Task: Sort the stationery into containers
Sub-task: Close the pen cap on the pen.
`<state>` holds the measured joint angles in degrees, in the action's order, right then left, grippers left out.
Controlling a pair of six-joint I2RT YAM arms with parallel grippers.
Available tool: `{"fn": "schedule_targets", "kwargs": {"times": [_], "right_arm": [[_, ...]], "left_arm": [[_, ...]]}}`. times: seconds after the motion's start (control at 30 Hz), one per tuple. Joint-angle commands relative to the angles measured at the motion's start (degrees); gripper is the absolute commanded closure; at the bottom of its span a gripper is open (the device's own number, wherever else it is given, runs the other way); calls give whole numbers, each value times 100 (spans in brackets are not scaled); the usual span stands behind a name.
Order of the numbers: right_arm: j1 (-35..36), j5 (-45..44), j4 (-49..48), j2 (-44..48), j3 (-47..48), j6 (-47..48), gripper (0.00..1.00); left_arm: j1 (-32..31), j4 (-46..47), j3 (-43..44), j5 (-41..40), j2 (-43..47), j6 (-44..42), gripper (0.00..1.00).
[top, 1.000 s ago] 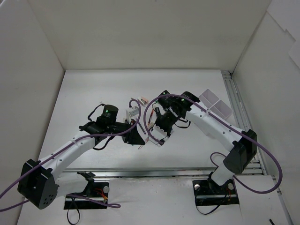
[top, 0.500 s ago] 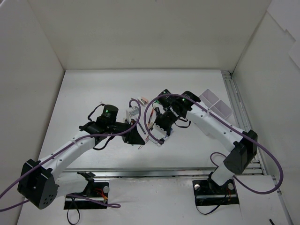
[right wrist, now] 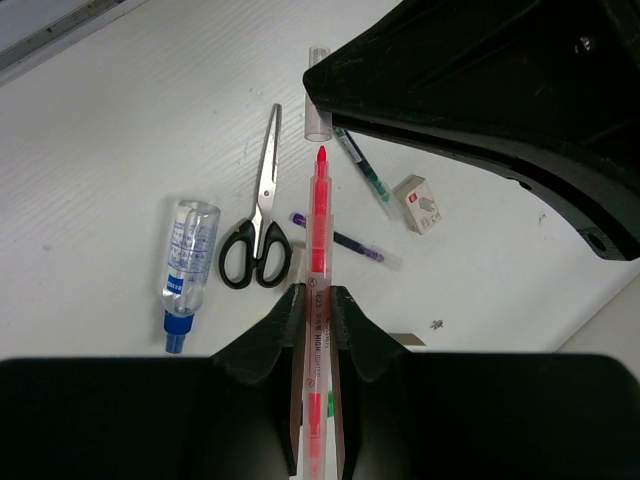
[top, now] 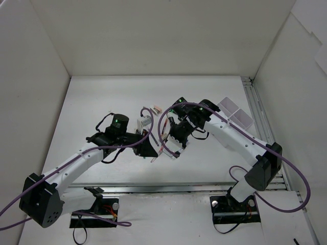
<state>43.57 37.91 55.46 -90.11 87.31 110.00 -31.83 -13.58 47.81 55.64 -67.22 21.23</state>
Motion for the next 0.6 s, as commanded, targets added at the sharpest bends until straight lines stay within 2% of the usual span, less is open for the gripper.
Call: {"fn": "schedule_targets", "kwargs": {"times": [0.0,0.57], "right_arm": [[72,120,26,213,-21,110,100],[186,375,17,28,-82,259,100]], "left_arm": [[-25,260,273,122,86,-58,100],[-25,277,237,-35,104,12,100]]}}
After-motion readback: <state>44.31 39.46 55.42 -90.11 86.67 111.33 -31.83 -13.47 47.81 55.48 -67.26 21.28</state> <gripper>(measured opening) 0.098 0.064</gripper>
